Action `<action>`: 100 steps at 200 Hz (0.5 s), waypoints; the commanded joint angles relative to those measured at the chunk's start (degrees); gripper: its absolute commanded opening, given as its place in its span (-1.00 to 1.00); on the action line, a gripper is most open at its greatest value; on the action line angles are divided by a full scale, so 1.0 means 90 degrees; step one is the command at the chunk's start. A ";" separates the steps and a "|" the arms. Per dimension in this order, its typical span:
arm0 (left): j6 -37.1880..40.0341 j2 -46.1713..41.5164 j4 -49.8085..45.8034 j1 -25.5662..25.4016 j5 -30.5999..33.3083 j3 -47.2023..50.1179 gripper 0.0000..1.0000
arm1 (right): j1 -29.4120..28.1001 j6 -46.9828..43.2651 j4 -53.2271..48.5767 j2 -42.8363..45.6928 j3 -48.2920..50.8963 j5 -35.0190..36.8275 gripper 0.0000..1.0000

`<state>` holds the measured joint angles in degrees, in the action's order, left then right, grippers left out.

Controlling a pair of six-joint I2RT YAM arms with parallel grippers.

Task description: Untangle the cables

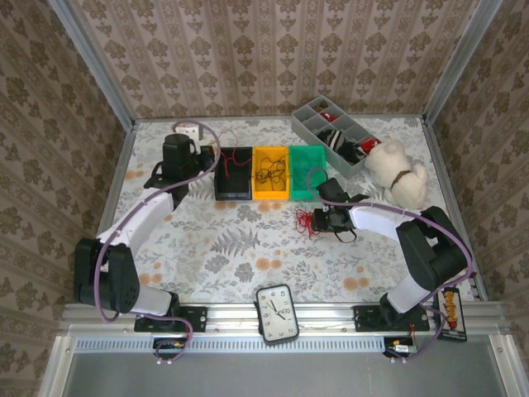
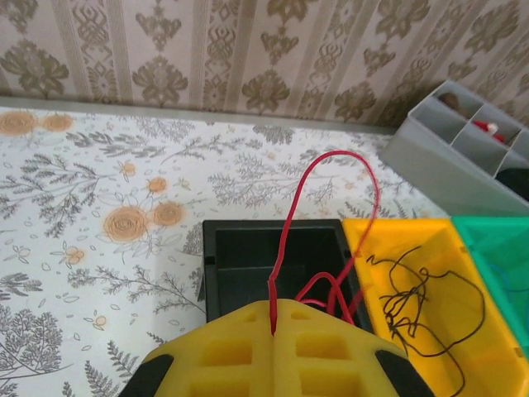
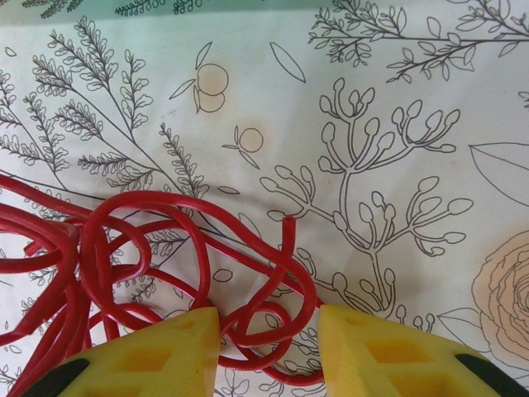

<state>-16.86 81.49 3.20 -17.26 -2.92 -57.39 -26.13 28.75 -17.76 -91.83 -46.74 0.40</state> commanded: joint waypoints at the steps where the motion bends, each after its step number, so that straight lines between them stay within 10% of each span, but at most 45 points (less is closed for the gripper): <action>1: 0.0294 0.0320 0.0011 -0.0251 0.0691 -0.0295 -1.00 | 0.0052 0.0047 -0.0424 0.0026 0.0155 0.0017 -0.24; 82: 0.0310 0.1932 -0.0752 -0.0739 0.1726 -0.1340 -1.00 | 0.0052 0.0047 -0.0493 0.0088 0.0106 -0.0006 -0.24; 100: 0.0301 0.2130 -0.1009 -0.0746 0.1552 -0.1710 -0.42 | 0.0052 0.0048 -0.0490 0.0086 0.0106 -0.0007 -0.24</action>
<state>-14.09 99.02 -1.69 -24.01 10.48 -68.18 -26.06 28.75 -18.22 -91.61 -46.74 0.38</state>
